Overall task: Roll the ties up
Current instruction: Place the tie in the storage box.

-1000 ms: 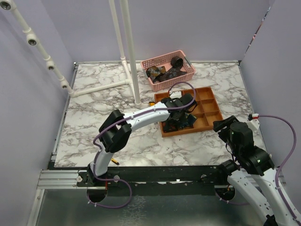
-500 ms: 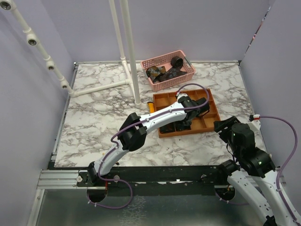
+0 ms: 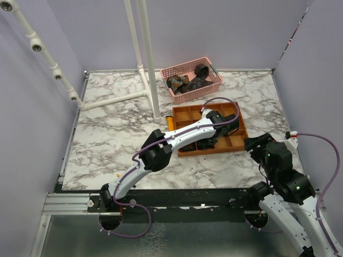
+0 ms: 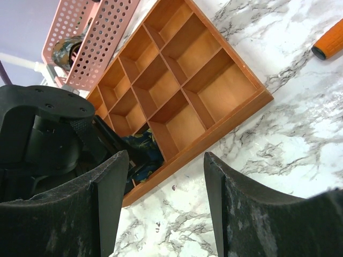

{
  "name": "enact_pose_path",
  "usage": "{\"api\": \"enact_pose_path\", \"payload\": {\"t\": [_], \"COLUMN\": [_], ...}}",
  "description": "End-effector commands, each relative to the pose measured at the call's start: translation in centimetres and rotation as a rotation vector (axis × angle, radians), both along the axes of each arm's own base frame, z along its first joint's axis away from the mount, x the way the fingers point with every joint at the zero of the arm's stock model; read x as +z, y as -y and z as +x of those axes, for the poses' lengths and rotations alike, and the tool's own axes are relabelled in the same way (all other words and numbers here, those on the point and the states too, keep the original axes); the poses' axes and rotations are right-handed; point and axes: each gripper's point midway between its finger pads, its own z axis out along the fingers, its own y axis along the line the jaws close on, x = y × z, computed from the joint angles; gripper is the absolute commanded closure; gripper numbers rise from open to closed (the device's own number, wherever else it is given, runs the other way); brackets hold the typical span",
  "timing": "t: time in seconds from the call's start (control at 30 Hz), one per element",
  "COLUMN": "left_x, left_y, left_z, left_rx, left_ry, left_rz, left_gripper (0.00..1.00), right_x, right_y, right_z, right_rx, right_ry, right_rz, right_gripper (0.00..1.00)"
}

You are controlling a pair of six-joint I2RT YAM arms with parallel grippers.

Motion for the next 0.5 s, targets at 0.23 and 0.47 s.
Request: {"api": "enact_pose_path", "payload": {"t": [0.23,0.47], "left_x": [1.7,4.0], "left_y": [2.2,2.8], "left_z": [-0.9,-1.6], "left_rx": [-0.130,-0.167], "left_ry": [0.006,0.018], "left_rz": [-0.082,-0.131], "left_gripper": [0.23,0.01], "right_x": [0.0,0.0], "right_y": [-0.1,-0.1], "right_z": [-0.1,-0.2], "right_rx": [0.016,0.015], "right_ry": [-0.006,-0.005], "right_rz": [-0.007,-0.006], "right_gripper": [0.37,0.37]}}
